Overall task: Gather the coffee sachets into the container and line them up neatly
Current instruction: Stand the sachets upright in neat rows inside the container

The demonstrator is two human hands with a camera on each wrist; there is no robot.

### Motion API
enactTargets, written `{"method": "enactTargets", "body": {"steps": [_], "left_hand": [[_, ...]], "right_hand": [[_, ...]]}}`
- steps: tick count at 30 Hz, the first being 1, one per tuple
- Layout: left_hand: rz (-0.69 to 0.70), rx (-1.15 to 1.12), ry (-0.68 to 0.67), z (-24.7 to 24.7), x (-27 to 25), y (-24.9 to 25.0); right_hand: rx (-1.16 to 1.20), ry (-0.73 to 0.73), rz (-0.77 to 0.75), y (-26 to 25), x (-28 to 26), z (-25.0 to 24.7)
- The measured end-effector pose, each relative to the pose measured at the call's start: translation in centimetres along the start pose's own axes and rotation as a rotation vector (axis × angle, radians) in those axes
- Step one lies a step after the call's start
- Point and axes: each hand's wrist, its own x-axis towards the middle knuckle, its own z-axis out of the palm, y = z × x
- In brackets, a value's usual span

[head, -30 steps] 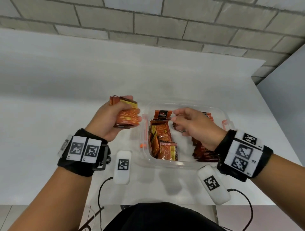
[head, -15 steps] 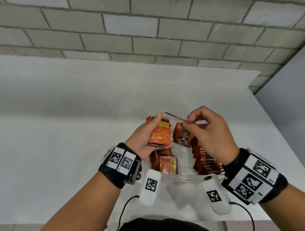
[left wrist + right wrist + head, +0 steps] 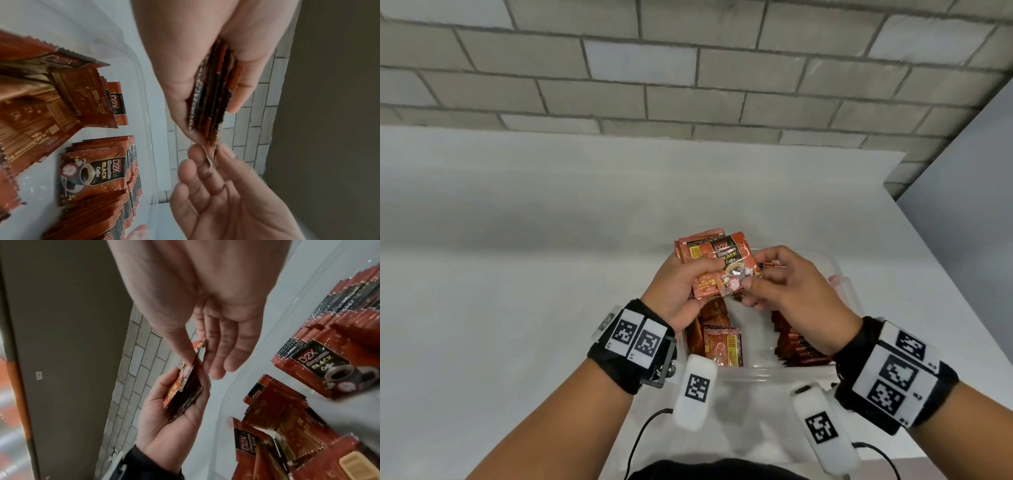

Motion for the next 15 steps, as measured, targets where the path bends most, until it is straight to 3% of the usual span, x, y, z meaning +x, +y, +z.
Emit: {"method": "enactTargets", "body": {"steps": [5, 10, 15], "left_hand": [[0.007, 0.148, -0.05, -0.1, -0.1, 0.0], [0.028, 0.254, -0.083, 0.0, 0.2, 0.0], [0.039, 0.219, 0.115, -1.2, 0.4, 1.3]], "right_hand": [[-0.303, 0.032, -0.138, -0.9, 0.8, -1.0], [-0.646, -0.095, -0.283, -3.0, 2.0, -2.0], [-0.875, -0.135, -0.181, -2.3, 3.7, -3.7]]}}
